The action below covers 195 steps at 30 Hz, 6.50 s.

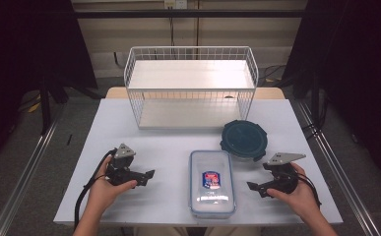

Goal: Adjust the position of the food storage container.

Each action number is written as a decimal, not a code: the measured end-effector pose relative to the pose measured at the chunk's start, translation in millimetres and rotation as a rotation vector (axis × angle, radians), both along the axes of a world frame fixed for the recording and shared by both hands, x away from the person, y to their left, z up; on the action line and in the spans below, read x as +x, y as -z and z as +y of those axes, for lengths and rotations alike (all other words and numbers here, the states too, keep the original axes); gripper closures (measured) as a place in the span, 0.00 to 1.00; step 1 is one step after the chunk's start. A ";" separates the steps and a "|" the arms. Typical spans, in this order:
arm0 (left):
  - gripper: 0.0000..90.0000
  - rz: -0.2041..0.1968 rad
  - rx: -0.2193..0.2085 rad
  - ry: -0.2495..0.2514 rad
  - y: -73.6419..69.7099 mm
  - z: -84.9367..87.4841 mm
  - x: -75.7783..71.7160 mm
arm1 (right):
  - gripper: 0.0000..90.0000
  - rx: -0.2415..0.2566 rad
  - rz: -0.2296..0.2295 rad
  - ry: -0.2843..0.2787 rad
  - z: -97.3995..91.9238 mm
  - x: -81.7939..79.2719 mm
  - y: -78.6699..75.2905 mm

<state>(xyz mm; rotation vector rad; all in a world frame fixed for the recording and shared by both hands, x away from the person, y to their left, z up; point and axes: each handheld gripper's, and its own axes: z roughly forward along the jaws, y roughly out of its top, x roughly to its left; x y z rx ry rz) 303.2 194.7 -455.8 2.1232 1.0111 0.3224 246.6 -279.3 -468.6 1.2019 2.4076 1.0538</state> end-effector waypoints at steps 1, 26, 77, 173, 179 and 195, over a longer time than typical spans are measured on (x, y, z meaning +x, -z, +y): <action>0.04 0.000 0.000 0.000 0.0 0.0 0.0 | 0.05 0.002 -0.001 -0.002 0.7 0.7 0.0; 0.04 0.012 -0.044 -0.024 -3.0 0.4 -1.4 | 0.39 0.033 0.024 -0.105 19.4 -7.9 -10.9; 0.04 0.016 -0.036 -0.022 -5.2 -0.5 -2.9 | 1.00 0.098 0.102 -0.334 45.8 -17.6 -16.0; 0.04 0.037 -0.070 -0.136 -9.6 30.6 -15.0 | 1.00 0.130 0.007 -0.512 163.7 -12.3 -9.3; 0.04 0.040 -0.065 -0.139 -10.3 32.2 -15.0 | 1.00 0.124 -0.001 -0.495 175.7 -7.9 -9.9; 0.05 0.036 -0.094 -0.201 -13.4 44.1 -15.6 | 1.00 0.116 -0.015 -0.462 194.7 5.4 -9.5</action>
